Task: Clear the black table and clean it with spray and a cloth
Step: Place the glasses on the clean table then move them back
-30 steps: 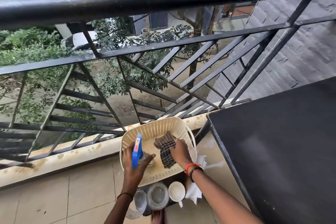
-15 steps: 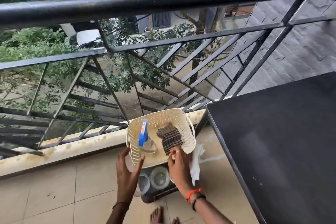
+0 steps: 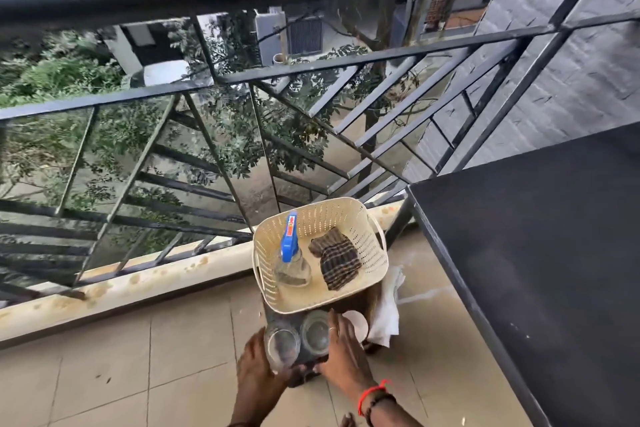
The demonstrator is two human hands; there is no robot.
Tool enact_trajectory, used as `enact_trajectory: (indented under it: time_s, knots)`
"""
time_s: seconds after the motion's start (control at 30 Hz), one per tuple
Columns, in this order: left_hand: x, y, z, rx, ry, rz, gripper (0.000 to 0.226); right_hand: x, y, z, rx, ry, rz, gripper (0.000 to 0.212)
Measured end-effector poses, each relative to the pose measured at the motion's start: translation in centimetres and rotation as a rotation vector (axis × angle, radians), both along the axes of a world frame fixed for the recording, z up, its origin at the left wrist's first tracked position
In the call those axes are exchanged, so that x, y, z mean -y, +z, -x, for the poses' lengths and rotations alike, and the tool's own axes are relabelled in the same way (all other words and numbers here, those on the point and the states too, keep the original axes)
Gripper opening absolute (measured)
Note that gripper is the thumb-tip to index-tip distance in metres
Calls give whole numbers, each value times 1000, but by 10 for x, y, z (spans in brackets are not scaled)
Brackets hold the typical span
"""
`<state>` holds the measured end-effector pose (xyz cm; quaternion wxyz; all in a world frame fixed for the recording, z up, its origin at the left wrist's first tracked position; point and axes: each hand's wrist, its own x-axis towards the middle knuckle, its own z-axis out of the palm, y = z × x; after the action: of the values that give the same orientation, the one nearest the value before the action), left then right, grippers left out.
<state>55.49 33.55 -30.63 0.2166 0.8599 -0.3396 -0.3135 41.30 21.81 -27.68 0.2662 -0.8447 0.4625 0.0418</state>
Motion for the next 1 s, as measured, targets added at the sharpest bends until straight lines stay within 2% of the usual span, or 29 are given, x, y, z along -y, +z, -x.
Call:
enact_trajectory:
  time_s: [0.1,0.13,0.2,0.4,0.5,0.6,0.8,0.93,1.0]
  knots:
    - [7,-9,-2,-31,-83,-34,122,-5,-6,-2,-12,-40,-189,96]
    - [10,-7,-2,-36,-81,-33,125,-4,-10,-3,-12,-33,-198,93]
    - [13,-7,-1,-24,-76,3,124,-2,-17,-7,-10,-26,-164,94]
    - [12,0,2,-56,-16,78,103,-3,-27,-11,6,-36,-12,107]
    - [7,14,2,-79,-38,93,101,-7,-15,-13,74,-60,-53,91]
    - [-7,26,-4,-103,-46,87,104,-18,-3,-12,79,-98,-93,95]
    - [-25,62,-19,-139,-158,39,104,-43,35,-3,75,-143,-135,101]
    - [-23,92,-24,-51,-318,85,96,-52,74,9,136,-192,-128,101]
    - [-18,110,-23,-59,-363,61,101,-54,96,16,157,-211,-126,102]
